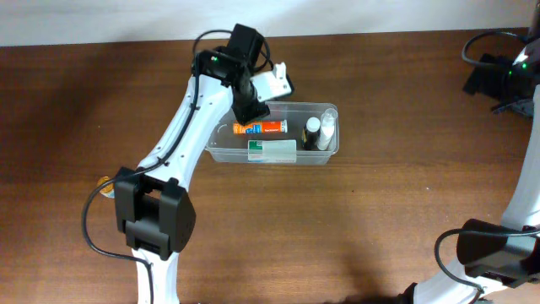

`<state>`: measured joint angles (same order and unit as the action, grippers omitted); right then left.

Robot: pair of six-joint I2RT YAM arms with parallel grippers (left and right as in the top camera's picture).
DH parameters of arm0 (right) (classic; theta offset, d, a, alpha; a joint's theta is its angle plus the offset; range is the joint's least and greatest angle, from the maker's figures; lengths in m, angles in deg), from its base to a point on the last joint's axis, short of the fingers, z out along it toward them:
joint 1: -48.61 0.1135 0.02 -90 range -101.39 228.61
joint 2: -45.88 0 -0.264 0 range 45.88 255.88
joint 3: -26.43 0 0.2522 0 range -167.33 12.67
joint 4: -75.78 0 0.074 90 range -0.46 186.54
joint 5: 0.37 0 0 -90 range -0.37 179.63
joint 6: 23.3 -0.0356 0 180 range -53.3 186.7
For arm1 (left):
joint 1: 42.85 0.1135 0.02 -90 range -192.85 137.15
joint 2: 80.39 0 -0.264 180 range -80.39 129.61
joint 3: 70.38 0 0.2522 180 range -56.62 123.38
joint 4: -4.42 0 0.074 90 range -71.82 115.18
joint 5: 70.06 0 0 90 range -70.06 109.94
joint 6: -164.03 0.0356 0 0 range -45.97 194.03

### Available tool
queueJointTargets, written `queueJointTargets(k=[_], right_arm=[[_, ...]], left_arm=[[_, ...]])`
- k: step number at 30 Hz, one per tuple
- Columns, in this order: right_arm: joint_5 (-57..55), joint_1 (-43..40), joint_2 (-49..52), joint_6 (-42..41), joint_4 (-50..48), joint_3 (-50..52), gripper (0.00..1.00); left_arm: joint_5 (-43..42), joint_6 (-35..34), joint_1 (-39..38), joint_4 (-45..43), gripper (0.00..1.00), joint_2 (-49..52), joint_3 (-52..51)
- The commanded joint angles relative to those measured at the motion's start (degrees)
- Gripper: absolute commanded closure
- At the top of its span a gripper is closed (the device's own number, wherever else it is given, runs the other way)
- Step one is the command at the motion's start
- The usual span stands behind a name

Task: Pack container
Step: 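Carry the medicine box over the container and lower it inside, then release the box and move the left gripper to the amber bottle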

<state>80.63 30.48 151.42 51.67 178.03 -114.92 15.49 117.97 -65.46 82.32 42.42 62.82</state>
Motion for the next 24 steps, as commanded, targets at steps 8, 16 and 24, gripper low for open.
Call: queueJointTargets(k=[8,16,24], right_arm=[[-0.5,-0.3,-0.3,-0.5,0.0,-0.4,0.02],[-0.5,-0.3,-0.3,-0.5,0.0,-0.4,0.02],[-0.5,-0.3,-0.3,-0.5,0.0,-0.4,0.02]], left_arm=[[0.8,-25.7,11.5,13.3,0.29,-5.3,6.5],[0.8,-30.9,22.6,22.9,0.31,-5.4,6.5],[0.9,-32.4,30.3,26.5,0.31,-5.5,3.8]])
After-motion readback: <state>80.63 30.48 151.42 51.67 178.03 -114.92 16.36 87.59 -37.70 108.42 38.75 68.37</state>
